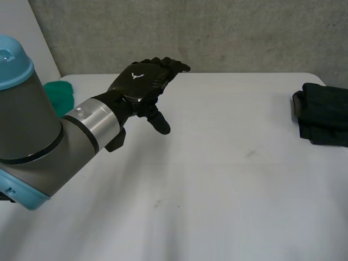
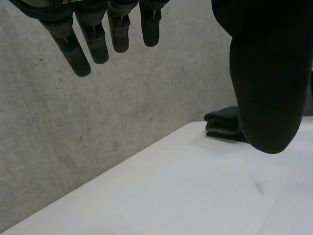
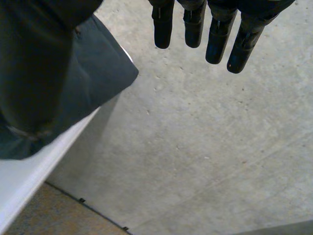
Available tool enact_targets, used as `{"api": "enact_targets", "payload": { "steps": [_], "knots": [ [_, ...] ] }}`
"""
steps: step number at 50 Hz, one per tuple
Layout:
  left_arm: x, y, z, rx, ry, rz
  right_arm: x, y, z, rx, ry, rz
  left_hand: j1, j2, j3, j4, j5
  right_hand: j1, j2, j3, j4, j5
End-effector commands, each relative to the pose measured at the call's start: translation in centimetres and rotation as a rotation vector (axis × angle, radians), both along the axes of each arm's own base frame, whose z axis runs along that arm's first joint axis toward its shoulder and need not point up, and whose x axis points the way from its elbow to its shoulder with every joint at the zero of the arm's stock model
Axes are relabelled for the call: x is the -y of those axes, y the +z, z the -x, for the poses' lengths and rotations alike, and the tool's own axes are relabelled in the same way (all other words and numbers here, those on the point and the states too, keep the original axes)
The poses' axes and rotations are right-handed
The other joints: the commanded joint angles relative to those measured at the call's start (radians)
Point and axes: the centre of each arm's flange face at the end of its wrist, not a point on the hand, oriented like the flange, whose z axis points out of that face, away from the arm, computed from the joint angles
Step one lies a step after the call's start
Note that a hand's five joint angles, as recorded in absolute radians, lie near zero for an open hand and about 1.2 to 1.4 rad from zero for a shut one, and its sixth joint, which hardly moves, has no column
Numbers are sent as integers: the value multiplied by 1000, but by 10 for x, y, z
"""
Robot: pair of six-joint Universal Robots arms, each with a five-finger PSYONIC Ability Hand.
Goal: Fold the laundry.
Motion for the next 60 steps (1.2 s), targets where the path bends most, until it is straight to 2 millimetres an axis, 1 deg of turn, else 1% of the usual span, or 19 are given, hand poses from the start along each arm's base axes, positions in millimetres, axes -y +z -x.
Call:
{"api": "enact_targets", "payload": {
  "steps": [1, 5, 10, 11, 17, 21, 22, 24, 25, 31, 37, 38, 40, 42, 47, 50, 53, 57, 60],
  "knots": [
    [0, 0, 0, 0, 1, -2, -32, 30, -72, 138, 157, -107, -5, -20, -31, -26, -44, -23, -40, -39, -52, -66],
    [0, -2, -1, 2, 1, -6, -47, 39, -103, 164, 220, -124, -5, -20, -31, -26, -44, -23, -40, -39, -52, -66],
    [0, -2, -1, 2, 1, -6, -54, 34, -133, 159, 277, -122, -5, -20, -31, -26, -44, -23, -40, -39, -52, -66],
    [0, -2, -1, 3, 3, -7, -55, 31, -144, 157, 300, -127, -5, -20, -31, -26, -44, -23, -40, -39, -52, -66],
    [0, -2, -2, 4, 6, -8, -57, 11, -167, 156, 350, -148, -5, -20, -31, -26, -44, -23, -40, -39, -52, -66],
    [7, 1, -9, -5, 41, -5, -70, -1, -200, 169, 419, -189, -2, -17, -28, -23, -41, -23, -40, -39, -52, -66],
    [13, 2, -14, -11, 79, -5, -80, -7, -217, 174, 451, -209, -2, -17, -28, -23, -41, -23, -40, -39, -52, -66],
    [21, 5, -22, -20, 127, 1, -88, -9, -229, 186, 474, -213, -2, -17, -28, -23, -41, -23, -40, -39, -52, -66],
    [24, 8, -26, -26, 152, 6, -92, -6, -235, 196, 483, -206, -2, -17, -28, -23, -41, -23, -40, -39, -52, -66],
    [45, 27, -58, -65, 315, 88, -131, 71, -273, 358, 560, -9, -6, -21, -31, -27, -45, -23, -40, -39, -52, -66],
    [76, 24, -97, -53, 445, 97, -172, 107, -295, 475, 600, 80, -6, -21, -31, -27, -45, -23, -40, -39, -52, -66],
    [86, 21, -108, -46, 479, 92, -189, 115, -306, 490, 626, 97, -6, -21, -31, -27, -45, -23, -40, -39, -52, -66],
    [95, 18, -118, -31, 513, 92, -205, 122, -314, 493, 647, 109, -6, -21, -31, -27, -45, -23, -40, -39, -52, -66],
    [113, 5, -135, 28, 560, 90, -227, 131, -324, 495, 666, 119, -6, -21, -31, -27, -45, -23, -40, -39, -52, -66],
    [159, -33, -174, 240, 642, 124, -260, 131, -333, 493, 669, 93, -6, -21, -31, -27, -45, -23, -40, -39, -52, -66],
    [183, -59, -199, 393, 670, 154, -285, 124, -342, 485, 696, 47, -6, -21, -31, -27, -45, -23, -40, -39, -52, -66],
    [201, -79, -213, 481, 682, 186, -307, 113, -350, 461, 739, 3, -6, -21, -31, -27, -45, -23, -40, -39, -52, -66],
    [226, -113, -230, 588, 695, 244, -325, 96, -354, 407, 770, -45, -6, -21, -31, -27, -45, -23, -40, -39, -52, -66],
    [236, -127, -237, 614, 695, 274, -333, 85, -353, 359, 777, -67, -6, -21, -31, -27, -45, -23, -40, -39, -52, -66]
  ]
}}
